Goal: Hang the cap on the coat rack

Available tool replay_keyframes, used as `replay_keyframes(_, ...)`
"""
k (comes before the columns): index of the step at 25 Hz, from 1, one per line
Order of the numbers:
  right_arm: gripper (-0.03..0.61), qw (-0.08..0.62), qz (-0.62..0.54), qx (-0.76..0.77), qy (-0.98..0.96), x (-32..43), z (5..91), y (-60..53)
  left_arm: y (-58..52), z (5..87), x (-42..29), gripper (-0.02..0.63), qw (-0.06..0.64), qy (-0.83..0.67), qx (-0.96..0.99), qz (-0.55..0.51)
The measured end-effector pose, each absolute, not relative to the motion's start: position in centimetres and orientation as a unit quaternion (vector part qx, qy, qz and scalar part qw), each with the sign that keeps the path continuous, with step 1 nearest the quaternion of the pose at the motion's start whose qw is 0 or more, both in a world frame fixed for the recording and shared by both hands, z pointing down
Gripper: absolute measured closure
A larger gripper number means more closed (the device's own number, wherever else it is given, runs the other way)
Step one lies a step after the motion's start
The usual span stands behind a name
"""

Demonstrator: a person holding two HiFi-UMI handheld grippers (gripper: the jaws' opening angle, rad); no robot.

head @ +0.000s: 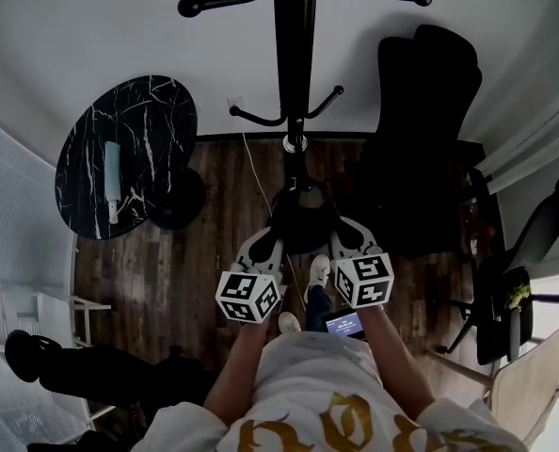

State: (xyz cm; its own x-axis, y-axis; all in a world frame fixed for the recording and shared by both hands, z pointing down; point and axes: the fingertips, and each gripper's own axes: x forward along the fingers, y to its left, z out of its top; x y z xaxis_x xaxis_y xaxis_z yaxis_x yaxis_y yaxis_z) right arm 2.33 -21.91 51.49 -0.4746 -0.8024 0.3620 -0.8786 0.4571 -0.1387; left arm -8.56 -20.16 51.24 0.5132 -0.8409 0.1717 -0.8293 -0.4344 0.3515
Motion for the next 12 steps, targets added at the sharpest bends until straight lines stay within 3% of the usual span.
replay_keyframes(12, 0.549, 0.126, 0.164, 0.490, -0.847, 2.5, 52.6, -23.1, -20.7, 51.9, -8.2, 0.586, 0.208, -0.494, 0.844, -0.012)
